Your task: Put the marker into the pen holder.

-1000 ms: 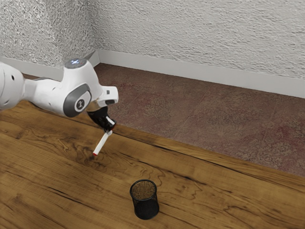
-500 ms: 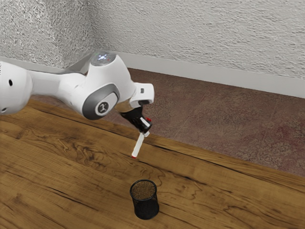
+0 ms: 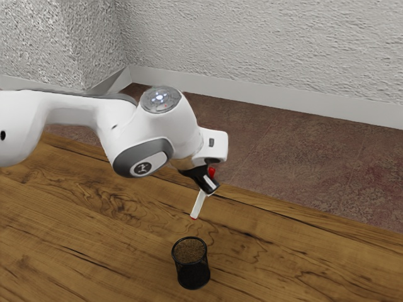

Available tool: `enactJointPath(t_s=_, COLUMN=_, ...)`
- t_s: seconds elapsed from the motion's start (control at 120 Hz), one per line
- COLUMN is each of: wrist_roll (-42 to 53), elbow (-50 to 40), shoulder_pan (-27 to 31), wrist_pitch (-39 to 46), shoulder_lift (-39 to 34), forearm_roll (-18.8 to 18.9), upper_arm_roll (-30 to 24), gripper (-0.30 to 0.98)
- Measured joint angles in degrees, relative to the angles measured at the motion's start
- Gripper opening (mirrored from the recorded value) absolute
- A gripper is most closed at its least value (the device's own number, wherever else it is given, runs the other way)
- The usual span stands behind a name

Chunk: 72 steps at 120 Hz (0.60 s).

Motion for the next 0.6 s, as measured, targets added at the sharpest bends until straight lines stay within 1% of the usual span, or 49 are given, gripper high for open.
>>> enactJointPath(t_s=0.125, wrist_roll=-2.98, elbow=-3.66, shoulder_pan=0.51, wrist_pitch=-0.06, shoulder_lift=-2.27, forearm_roll=0.62, upper_arm_roll=-0.60, gripper=-0.08)
enactJointPath(t_s=0.25, wrist_roll=-5.46, elbow=-5.16, shoulder_pan=1.37, wrist_pitch=-0.12, shoulder_lift=-2.64, forearm_roll=0.74, upper_arm_roll=-0.59, gripper=-0.08)
enactJointPath(t_s=0.333, wrist_roll=-6.88, elbow=-6.18, shoulder_pan=1.57, wrist_pitch=-0.18, shoulder_lift=-4.37, forearm_roll=0.71, upper_arm_roll=-0.60, gripper=-0.07)
enactJointPath(t_s=0.492, wrist_roll=-9.58, elbow=-7.76, shoulder_pan=0.53, wrist_pitch=-0.27, shoulder_lift=-5.65, forearm_roll=0.64, upper_arm_roll=-4.14, gripper=-0.07)
enactJointPath(t_s=0.6, wrist_roll=-11.21, elbow=-8.33, shoulder_pan=0.39, wrist_pitch=-0.32, shoulder_lift=-5.64, forearm_roll=0.61, upper_arm_roll=-4.90, gripper=-0.07)
